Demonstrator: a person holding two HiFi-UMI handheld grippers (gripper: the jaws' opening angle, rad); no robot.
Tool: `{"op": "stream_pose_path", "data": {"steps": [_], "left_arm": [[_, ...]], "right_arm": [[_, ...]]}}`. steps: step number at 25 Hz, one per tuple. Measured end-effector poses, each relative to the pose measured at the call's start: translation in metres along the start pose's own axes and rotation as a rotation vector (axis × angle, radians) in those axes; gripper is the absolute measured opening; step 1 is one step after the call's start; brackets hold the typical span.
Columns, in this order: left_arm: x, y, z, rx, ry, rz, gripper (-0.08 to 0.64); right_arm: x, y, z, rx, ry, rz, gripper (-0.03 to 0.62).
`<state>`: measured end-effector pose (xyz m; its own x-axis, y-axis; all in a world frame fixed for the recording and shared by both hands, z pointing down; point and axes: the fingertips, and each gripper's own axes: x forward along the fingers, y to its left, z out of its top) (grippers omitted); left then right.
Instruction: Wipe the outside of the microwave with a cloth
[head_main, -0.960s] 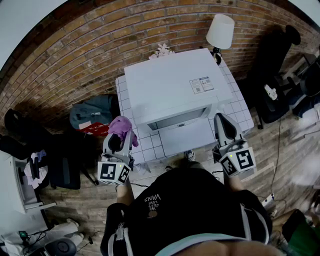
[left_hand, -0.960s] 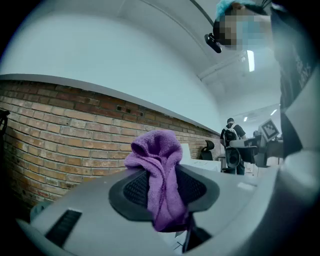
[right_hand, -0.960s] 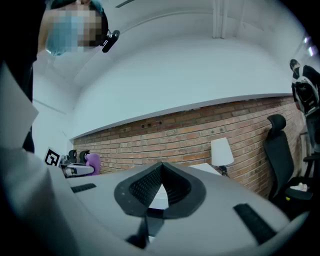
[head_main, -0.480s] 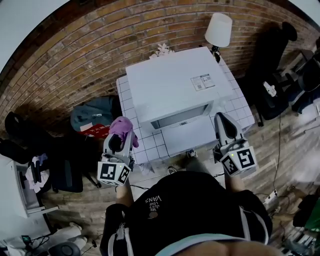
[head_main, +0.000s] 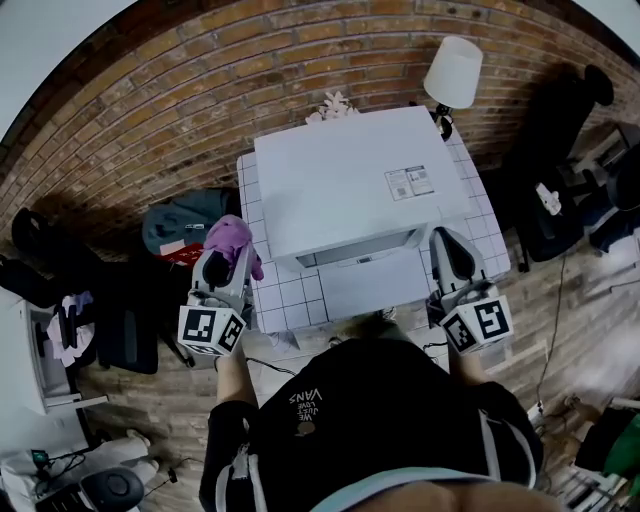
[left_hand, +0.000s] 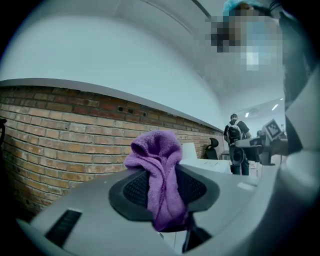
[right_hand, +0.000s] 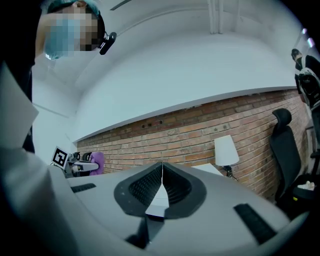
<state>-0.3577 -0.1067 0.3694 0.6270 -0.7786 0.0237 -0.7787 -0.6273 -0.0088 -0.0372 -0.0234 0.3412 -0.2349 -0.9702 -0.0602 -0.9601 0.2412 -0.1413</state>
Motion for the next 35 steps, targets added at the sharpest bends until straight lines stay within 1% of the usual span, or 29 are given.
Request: {"op": "stream_pose_path", "data": {"steps": [3, 7, 9, 18, 25, 29, 35], "left_arm": [[0.017, 0.011, 0.001, 0.024, 0.046, 0.019, 0.14], [0.039, 0.024, -0.002, 0.025, 0.098, 0.046, 0.14], [0.052, 0.029, -0.005, 0.037, 0.133, 0.051, 0.14], [0.115, 0.054, -0.006, 0.121, 0.279, 0.052, 0.14], [0.159, 0.07, -0.022, 0.168, 0.449, 0.033, 0.14], [0.18, 0.075, -0.03, 0.225, 0.554, 0.008, 0.14], [0.206, 0.077, -0.047, 0.305, 0.743, -0.037, 0.14]], "right_arm": [[0.012, -0.015, 0.006, 0.0, 0.004, 0.026, 0.003], [0.028, -0.033, 0.005, 0.008, 0.02, 0.071, 0.003], [0.034, -0.043, 0.006, 0.011, 0.025, 0.086, 0.003], [0.053, -0.084, 0.011, 0.034, 0.021, 0.105, 0.003], [0.057, -0.102, 0.011, 0.063, 0.016, 0.12, 0.003], [0.055, -0.114, 0.011, 0.078, 0.006, 0.104, 0.003], [0.047, -0.127, 0.009, 0.091, 0.002, 0.087, 0.003]]}}
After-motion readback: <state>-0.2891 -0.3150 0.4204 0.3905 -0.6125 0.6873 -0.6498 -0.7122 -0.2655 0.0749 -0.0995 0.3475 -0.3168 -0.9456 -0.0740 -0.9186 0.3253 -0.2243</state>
